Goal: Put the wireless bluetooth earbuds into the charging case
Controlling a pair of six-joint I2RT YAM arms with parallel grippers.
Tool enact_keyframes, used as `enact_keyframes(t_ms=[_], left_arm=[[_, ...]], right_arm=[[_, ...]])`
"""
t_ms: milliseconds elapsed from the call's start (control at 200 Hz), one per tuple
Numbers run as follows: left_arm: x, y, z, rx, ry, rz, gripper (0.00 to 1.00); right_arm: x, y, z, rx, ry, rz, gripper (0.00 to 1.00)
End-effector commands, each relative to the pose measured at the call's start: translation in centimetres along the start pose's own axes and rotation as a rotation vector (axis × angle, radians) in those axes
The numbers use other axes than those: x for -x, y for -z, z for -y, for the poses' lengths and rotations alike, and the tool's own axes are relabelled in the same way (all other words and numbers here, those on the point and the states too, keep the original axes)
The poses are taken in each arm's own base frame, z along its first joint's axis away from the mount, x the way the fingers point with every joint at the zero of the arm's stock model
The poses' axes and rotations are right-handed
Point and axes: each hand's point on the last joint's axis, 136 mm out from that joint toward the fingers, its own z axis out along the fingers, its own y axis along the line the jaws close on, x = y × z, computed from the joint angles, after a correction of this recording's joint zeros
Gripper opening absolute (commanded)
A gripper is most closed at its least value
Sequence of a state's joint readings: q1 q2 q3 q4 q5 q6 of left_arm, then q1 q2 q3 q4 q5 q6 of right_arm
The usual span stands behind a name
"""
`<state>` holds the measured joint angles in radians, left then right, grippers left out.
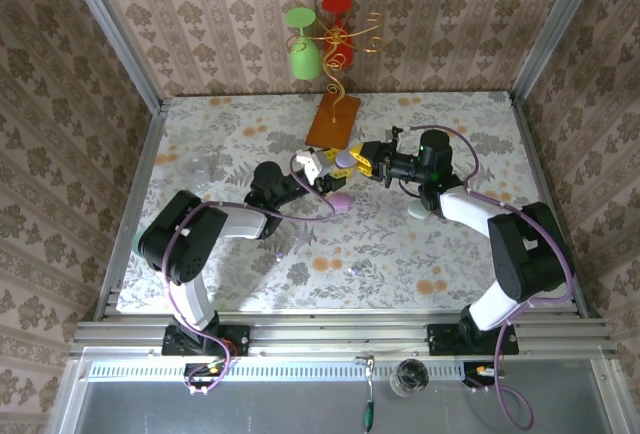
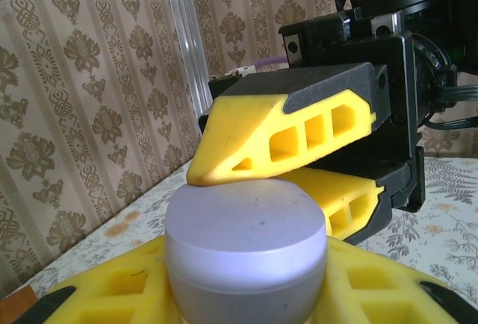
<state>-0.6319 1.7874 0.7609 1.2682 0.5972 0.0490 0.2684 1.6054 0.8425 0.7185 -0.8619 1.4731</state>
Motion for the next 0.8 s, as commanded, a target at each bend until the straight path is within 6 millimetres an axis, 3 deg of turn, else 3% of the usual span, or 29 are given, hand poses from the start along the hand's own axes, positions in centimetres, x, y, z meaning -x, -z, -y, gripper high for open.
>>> enact_keyframes(t_ms=[0, 145, 260, 400, 465, 655, 795], left_arm=[[1.5, -0.6, 0.3, -0.038, -0.011, 0.05, 0.28], [1.5, 0.1, 0.5, -0.065, 0.024, 0.046, 0.28], [1.5, 1.3, 0.6, -0.089, 0.074, 0.036, 0.29], [1.2, 3.0, 0.7, -0.117, 0.145, 0.017, 0.29], [1.2, 3.8, 0.9, -0.137, 0.182, 0.009, 0.28], [1.4, 5.8, 2.4, -0.274, 0.248, -0.012, 0.28], [1.5, 6.9, 3.8, -0.344, 0.232, -0.018, 0.28]], right_arm=[[0.2, -0.5, -1.1, 0.026, 0.034, -0.007, 0.17], [0.5, -0.1, -1.3, 0.002, 0.083, 0.015, 0.53], [0.9, 0.9, -1.4, -0.023, 0.152, 0.042, 0.71], [2.0, 2.7, -0.4, -0.115, 0.286, 0.096, 0.75], [1.7, 3.2, -1.0, -0.135, 0.426, 0.081, 0.76], [-1.6, 4.2, -1.1, -0.312, 0.94, -0.032, 0.8], [-4.0, 3.1, -0.7, -0.378, 1.195, -0.107, 0.84]])
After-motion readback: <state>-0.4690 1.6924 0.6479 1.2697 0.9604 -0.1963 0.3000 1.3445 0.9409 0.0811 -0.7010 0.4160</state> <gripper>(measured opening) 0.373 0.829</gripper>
